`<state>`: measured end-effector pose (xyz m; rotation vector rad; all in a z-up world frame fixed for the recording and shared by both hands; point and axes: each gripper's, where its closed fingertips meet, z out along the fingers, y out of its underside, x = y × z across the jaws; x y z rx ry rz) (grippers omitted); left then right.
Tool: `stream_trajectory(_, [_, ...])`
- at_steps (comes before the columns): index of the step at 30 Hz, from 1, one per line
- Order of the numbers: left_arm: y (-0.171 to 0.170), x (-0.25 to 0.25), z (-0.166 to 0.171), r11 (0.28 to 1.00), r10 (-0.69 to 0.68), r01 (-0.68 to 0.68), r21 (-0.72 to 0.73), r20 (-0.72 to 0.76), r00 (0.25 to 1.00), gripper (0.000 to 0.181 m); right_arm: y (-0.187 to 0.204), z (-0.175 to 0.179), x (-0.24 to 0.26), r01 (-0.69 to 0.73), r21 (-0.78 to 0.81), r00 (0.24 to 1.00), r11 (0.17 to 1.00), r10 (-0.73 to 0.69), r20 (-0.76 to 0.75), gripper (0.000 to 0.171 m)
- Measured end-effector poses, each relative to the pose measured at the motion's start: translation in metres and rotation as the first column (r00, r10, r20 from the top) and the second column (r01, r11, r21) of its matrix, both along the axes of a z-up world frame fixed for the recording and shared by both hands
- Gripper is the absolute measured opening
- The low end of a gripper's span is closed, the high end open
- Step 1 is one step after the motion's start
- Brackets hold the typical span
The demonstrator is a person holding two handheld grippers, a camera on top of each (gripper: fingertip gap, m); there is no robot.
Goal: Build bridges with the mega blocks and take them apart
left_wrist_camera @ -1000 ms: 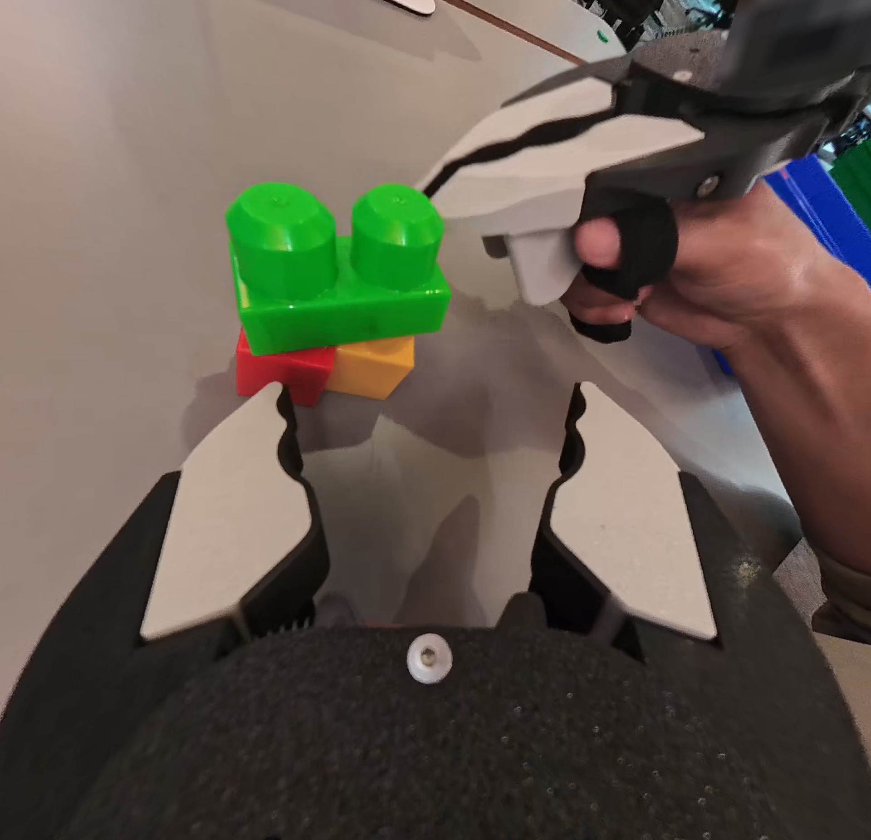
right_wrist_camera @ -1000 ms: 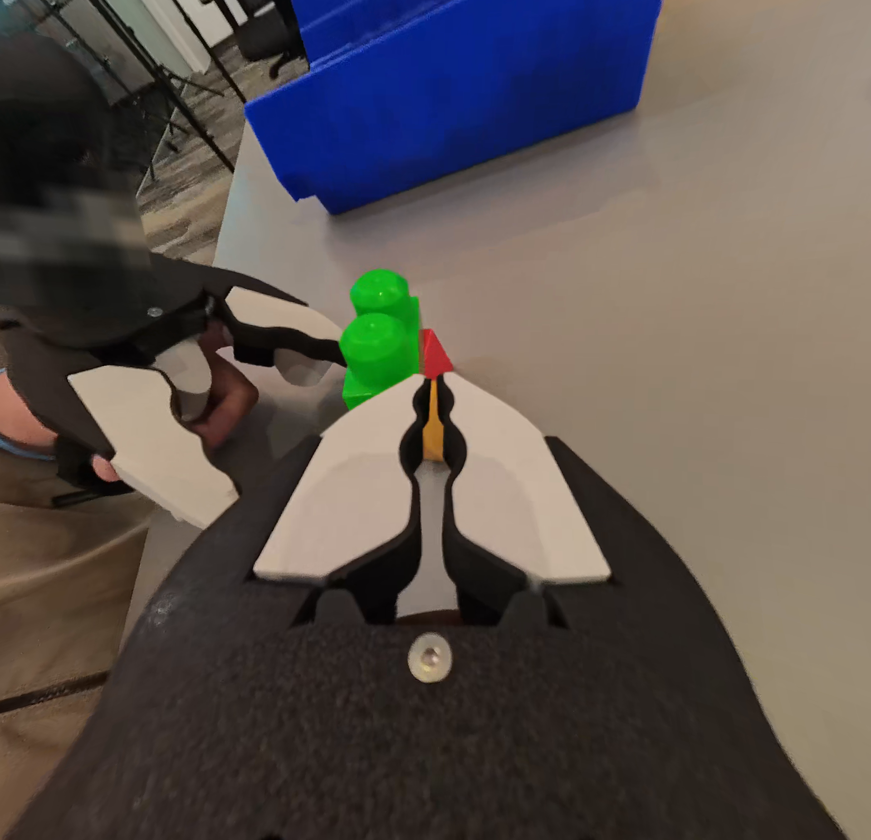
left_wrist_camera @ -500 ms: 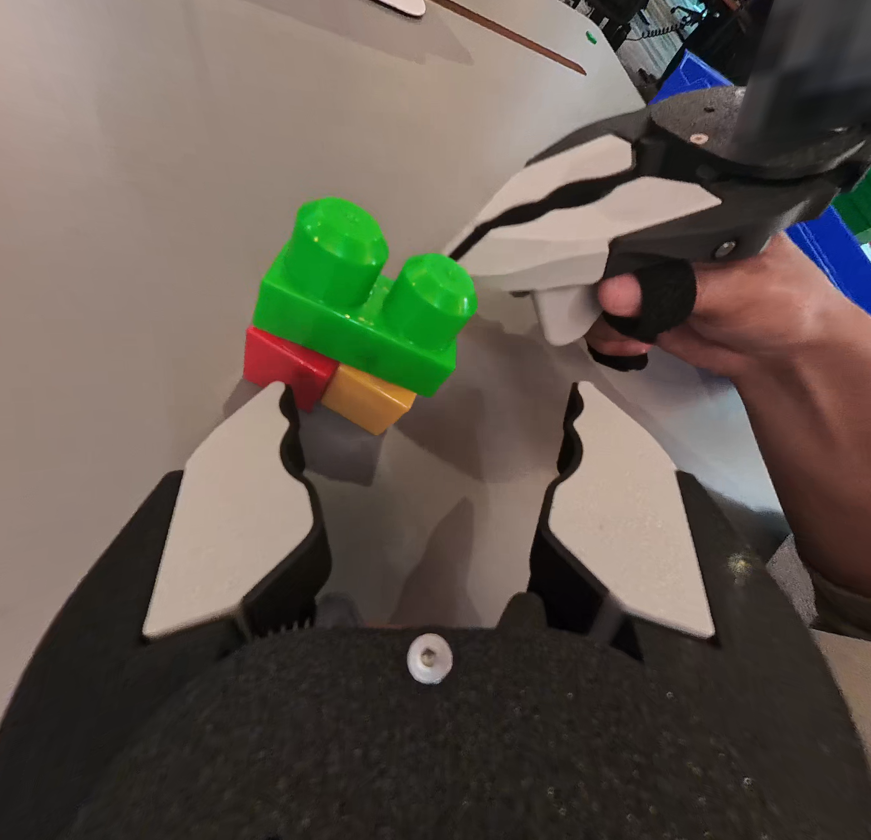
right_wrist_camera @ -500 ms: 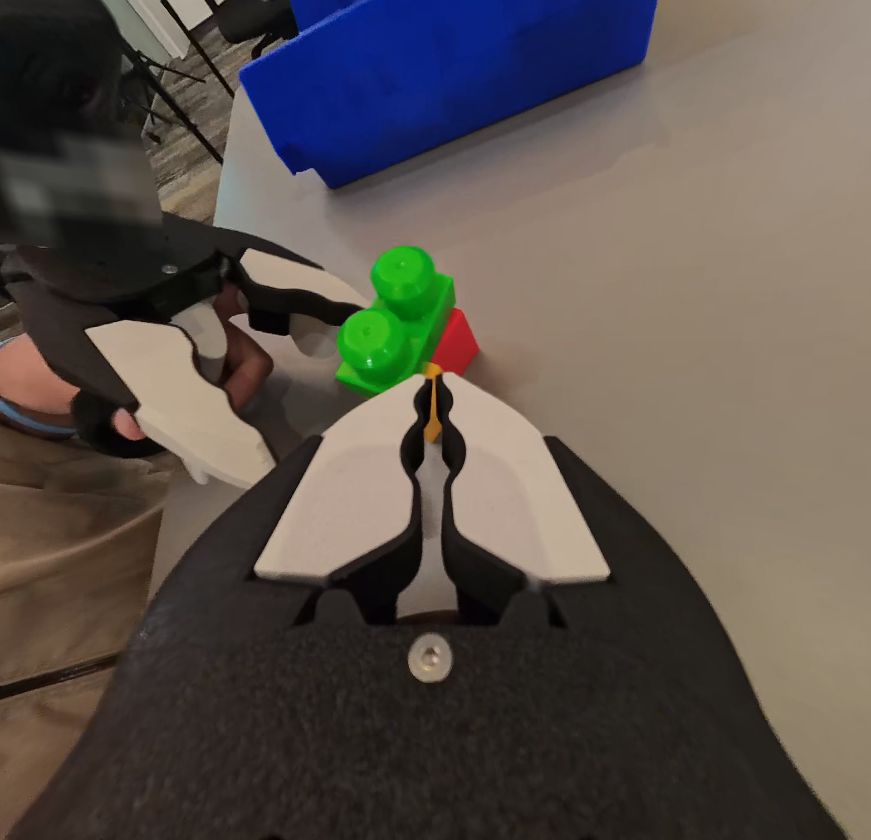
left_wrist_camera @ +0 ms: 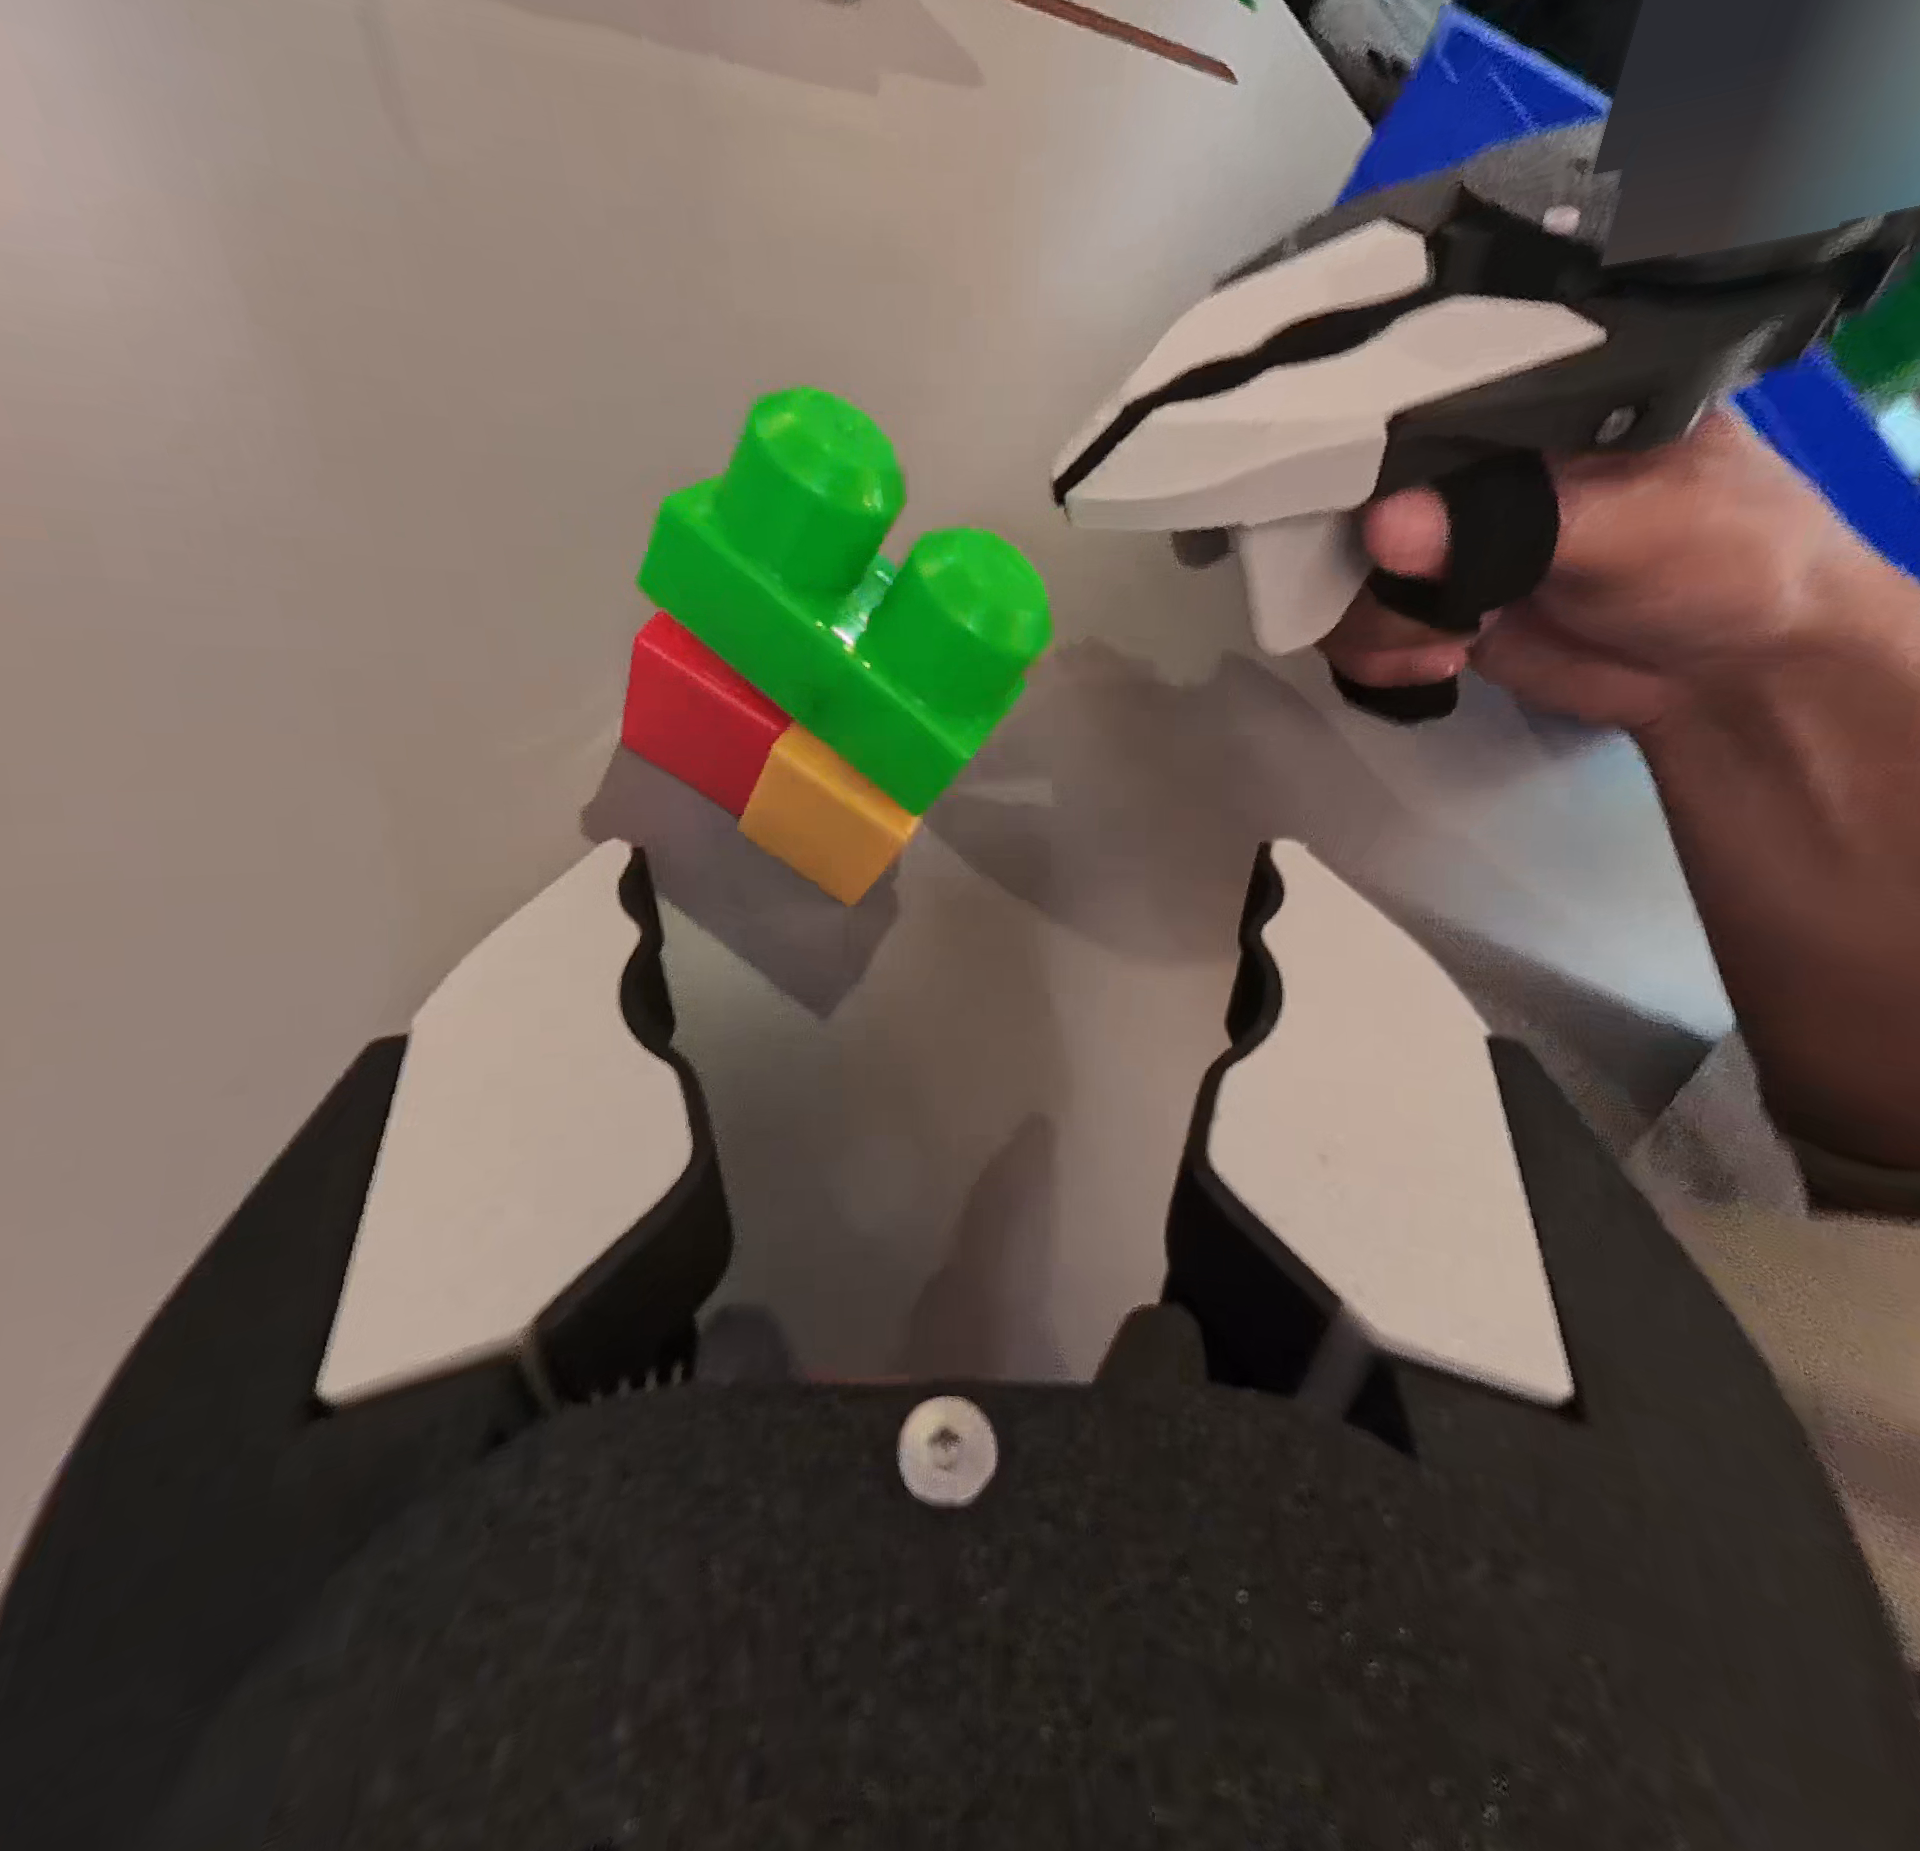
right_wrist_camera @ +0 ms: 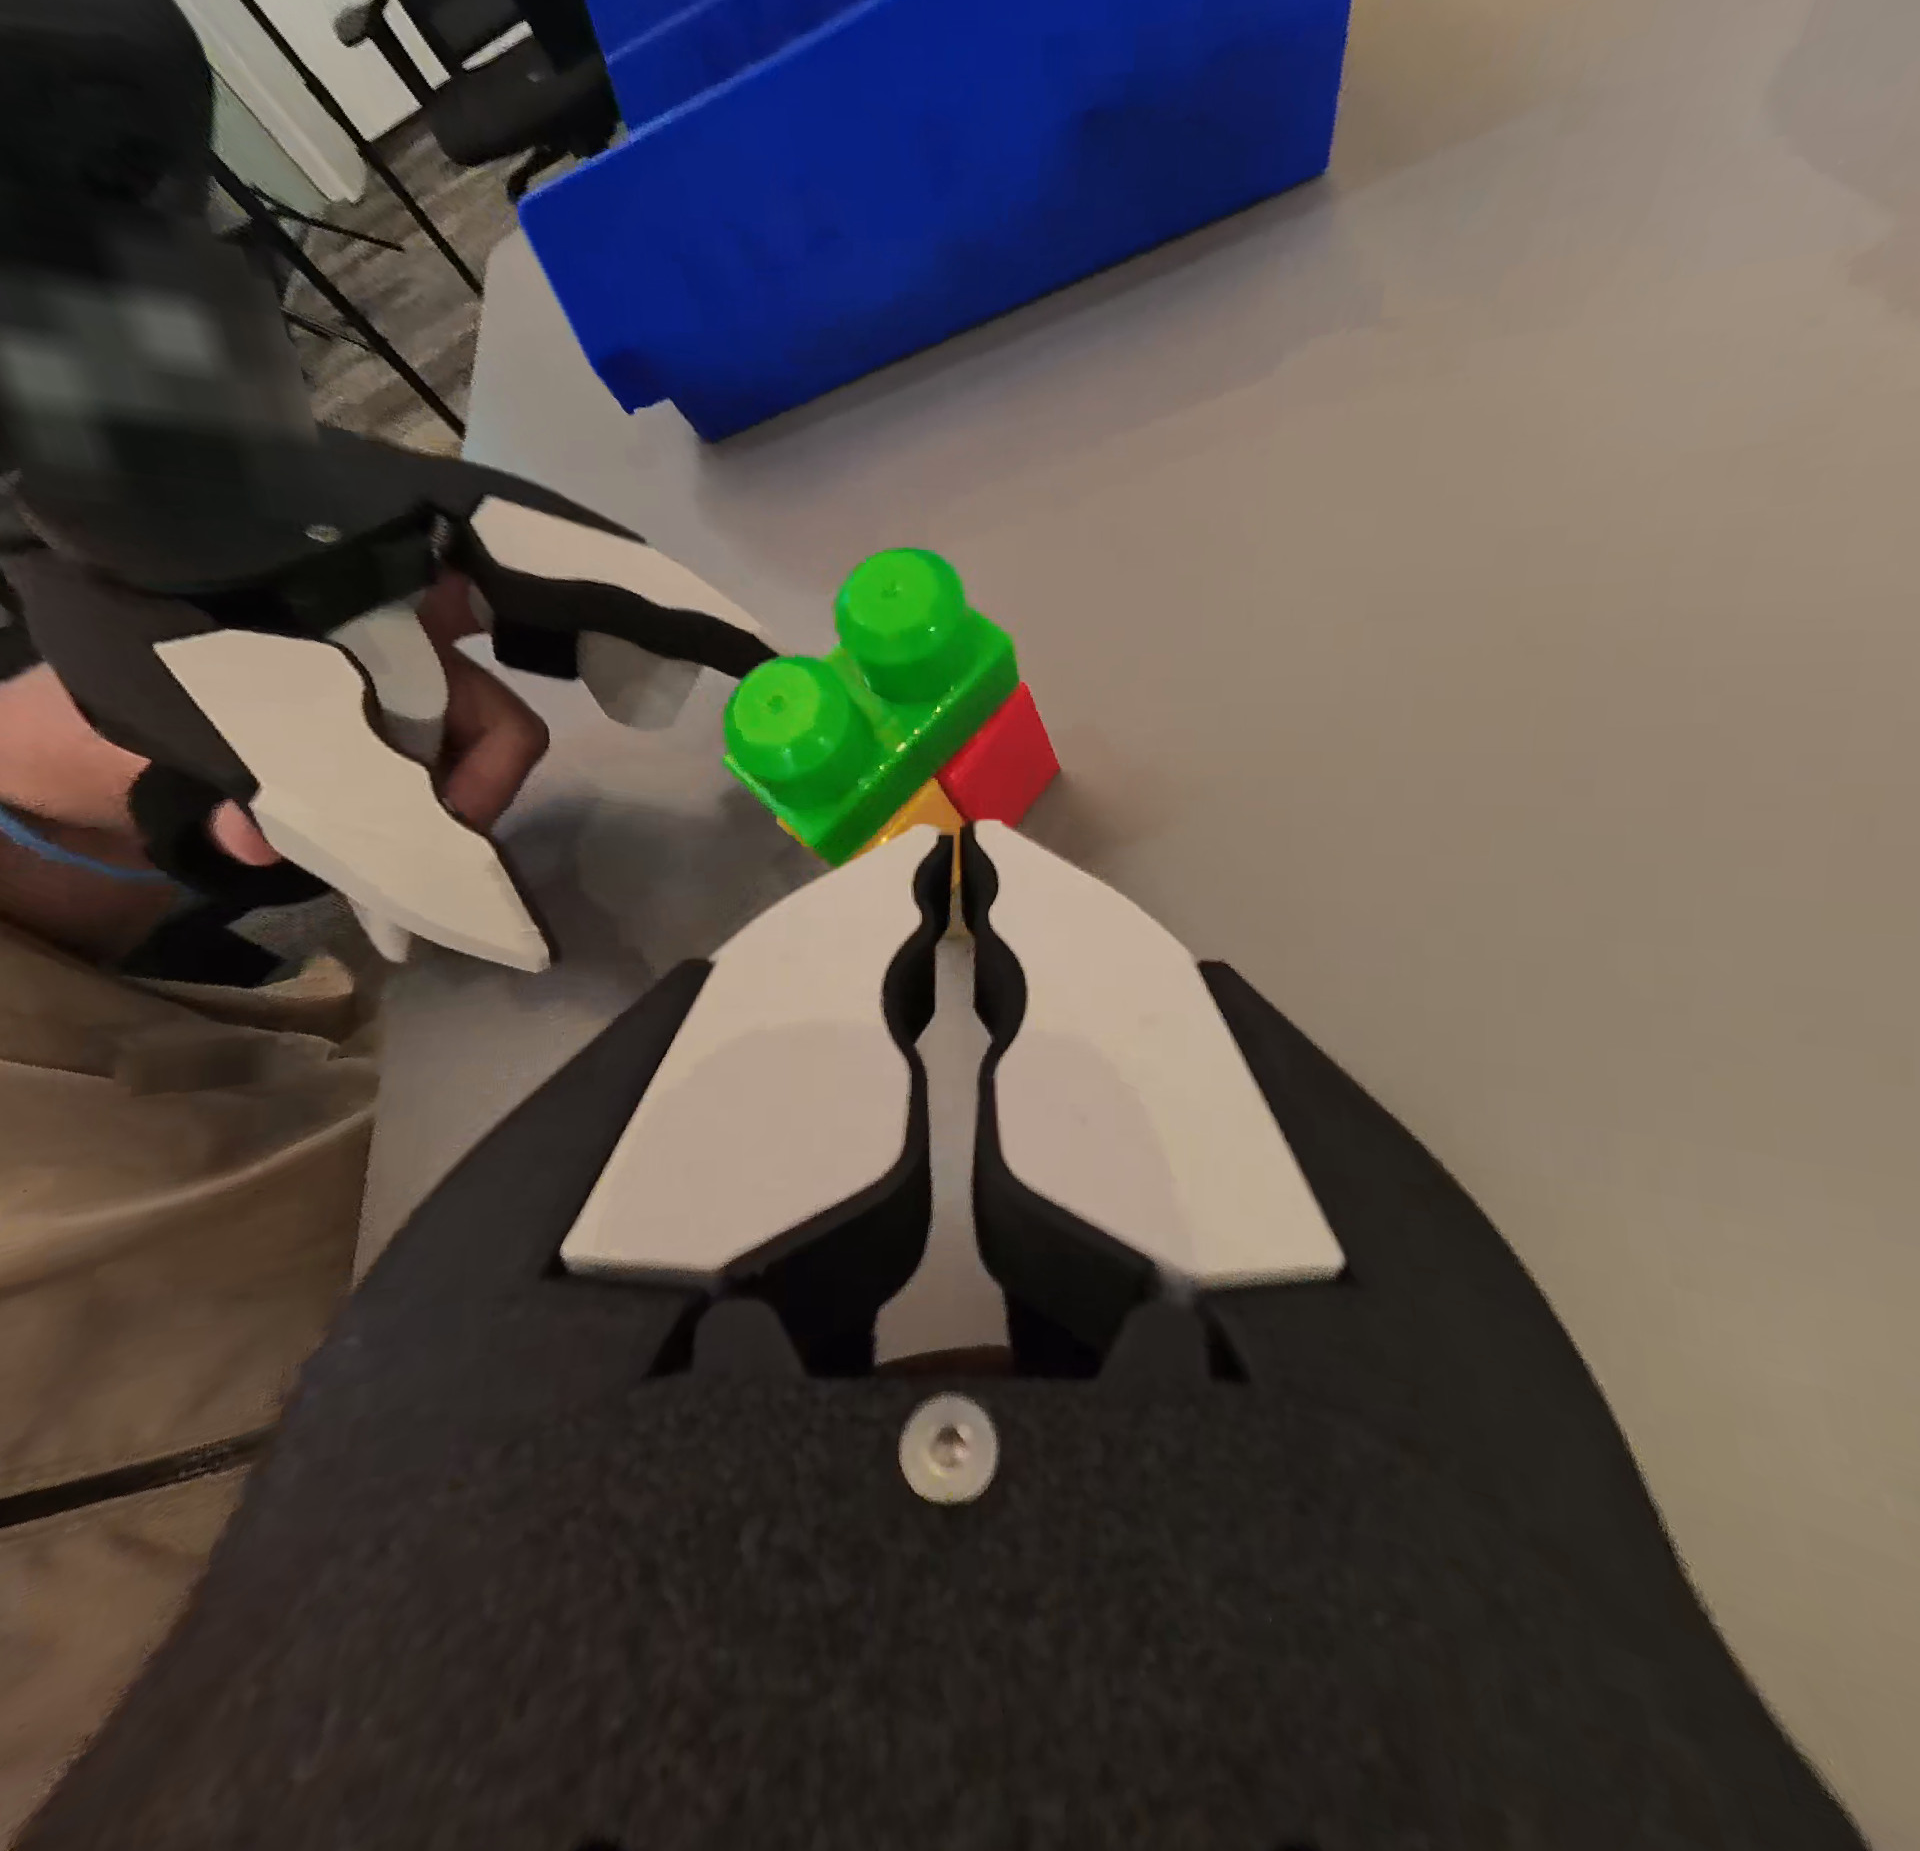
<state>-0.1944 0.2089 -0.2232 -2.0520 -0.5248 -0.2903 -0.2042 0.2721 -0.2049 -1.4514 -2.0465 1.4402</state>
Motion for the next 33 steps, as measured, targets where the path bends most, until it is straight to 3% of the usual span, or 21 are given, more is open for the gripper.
stream_trajectory(3, [-0.010, 0.003, -0.001, 0.992, -0.111, 0.102, -0.069, -0.140, 0.984, 0.108, -0.001, 0.010, 0.011, 0.041, 0.053, 0.998, 0.998, -0.037, -0.057, 0.005])
stream_trajectory(6, [-0.015, -0.007, -0.005, 0.973, -0.210, 0.159, -0.169, -0.346, 0.914, 0.124, -0.003, 0.019, 0.029, 0.099, 0.083, 0.989, 0.992, -0.088, -0.121, 0.009])
stream_trajectory(9, [-0.008, -0.013, -0.012, 0.956, -0.280, 0.207, -0.209, -0.424, 0.861, 0.131, -0.006, 0.019, 0.050, 0.140, 0.112, 0.981, 0.984, -0.123, -0.147, 0.009])
stream_trajectory(12, [0.005, -0.017, -0.018, 0.943, -0.326, 0.259, -0.210, -0.420, 0.847, 0.134, -0.006, 0.015, 0.067, 0.186, 0.134, 0.976, 0.973, -0.167, -0.143, 0.010])
stream_trajectory(18, [0.023, -0.024, -0.044, 0.910, -0.384, 0.336, -0.243, -0.182, 0.905, 0.133, -0.004, 0.024, 0.087, 0.258, 0.064, 0.955, 0.964, -0.244, -0.170, 0.010])
stream_trajectory(33, [0.035, -0.032, -0.053, 0.883, -0.427, 0.329, -0.334, -0.282, 0.859, 0.112, 0.004, 0.035, 0.098, 0.261, 0.076, 0.952, 0.962, -0.243, -0.188, 0.009])
